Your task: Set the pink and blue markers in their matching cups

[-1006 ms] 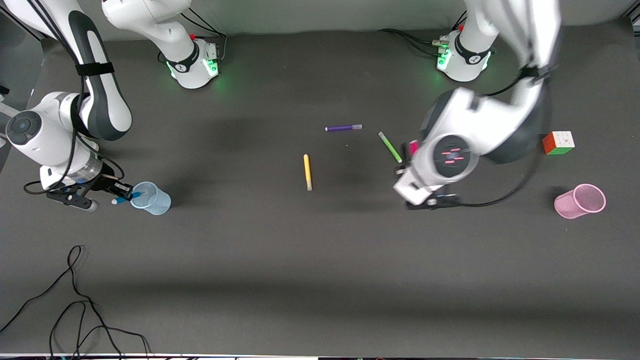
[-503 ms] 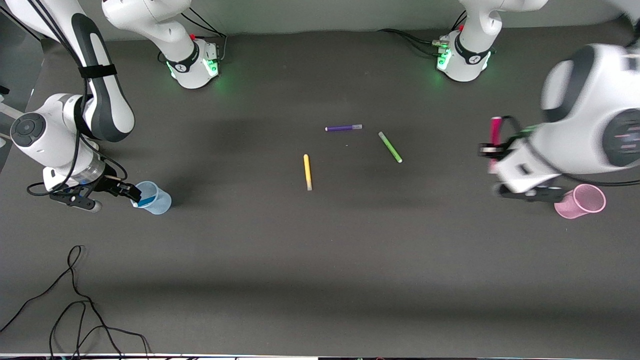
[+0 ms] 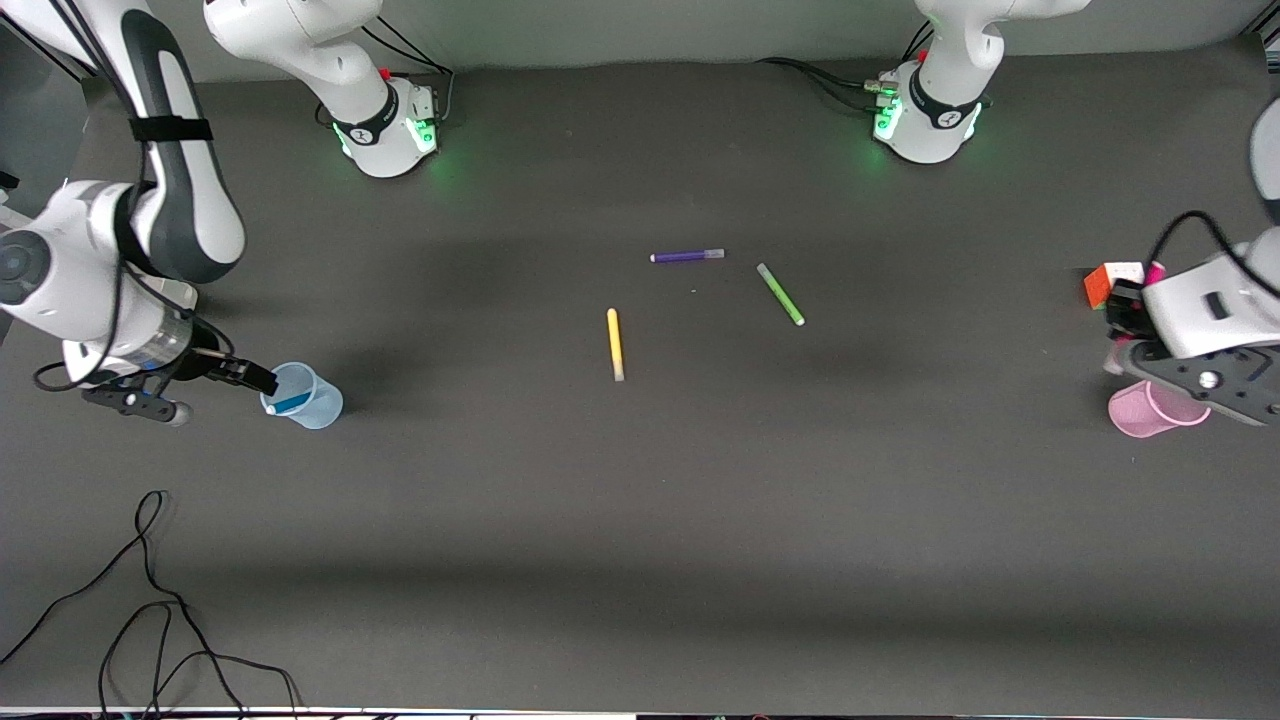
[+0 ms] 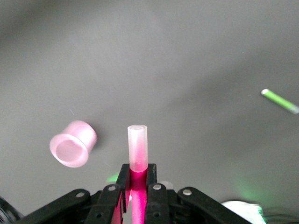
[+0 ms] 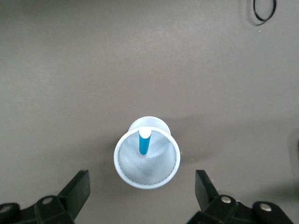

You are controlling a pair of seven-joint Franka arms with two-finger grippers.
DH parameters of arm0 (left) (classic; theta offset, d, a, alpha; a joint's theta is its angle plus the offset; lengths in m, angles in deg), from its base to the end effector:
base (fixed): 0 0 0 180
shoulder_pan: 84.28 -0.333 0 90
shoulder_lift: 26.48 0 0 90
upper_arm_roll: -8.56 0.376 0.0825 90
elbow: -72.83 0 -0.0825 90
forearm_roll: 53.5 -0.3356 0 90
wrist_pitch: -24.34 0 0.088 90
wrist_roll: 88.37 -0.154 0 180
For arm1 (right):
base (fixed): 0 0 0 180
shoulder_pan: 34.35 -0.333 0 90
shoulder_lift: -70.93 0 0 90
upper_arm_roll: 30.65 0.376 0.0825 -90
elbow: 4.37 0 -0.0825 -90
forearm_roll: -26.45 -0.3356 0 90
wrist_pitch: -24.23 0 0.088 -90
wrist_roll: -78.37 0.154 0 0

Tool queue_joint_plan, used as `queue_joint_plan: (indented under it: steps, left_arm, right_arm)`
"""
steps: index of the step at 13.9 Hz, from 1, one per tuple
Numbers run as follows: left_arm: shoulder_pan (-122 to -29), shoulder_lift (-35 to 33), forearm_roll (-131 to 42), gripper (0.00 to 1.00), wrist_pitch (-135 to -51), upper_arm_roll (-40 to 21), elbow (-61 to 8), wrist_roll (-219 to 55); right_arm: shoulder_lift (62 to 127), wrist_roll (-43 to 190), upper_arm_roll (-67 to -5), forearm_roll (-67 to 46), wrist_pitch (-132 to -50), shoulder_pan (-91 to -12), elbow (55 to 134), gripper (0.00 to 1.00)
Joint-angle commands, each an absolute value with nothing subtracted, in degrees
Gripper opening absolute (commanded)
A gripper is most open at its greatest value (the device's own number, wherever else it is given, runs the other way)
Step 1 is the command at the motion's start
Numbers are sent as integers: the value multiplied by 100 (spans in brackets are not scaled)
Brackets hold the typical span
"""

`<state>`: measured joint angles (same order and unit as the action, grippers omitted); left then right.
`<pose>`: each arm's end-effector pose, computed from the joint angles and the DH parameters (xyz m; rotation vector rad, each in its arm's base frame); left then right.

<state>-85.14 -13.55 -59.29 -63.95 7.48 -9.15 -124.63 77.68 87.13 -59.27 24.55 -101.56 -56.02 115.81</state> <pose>0.5757 0.0149 0.5721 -2.9218 0.9671 0.2154 0.5249 -0.0555 0.4126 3.0792 -0.4510 -0.0071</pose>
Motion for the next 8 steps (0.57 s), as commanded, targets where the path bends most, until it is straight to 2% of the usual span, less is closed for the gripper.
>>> queue_joint_plan:
  steps: [1, 3, 8]
  left_arm:
    - [-9111, -1487, -5703, 0, -7134, 681, -1206, -14245]
    - [-9489, -1435, -5211, 0, -7391, 689, -1225, -15144]
    - [-10377, -1312, -3649, 0, -7972, 689, -1821, -17420]
  right_arm:
    - [7700, 8628, -5957, 2522, -9331, -5632, 10895, 100]
    - [7682, 8541, -5922, 2505, -8750, -5641, 10350, 100]
    - [7410, 8303, -5904, 2136, -8398, -5887, 9725, 100]
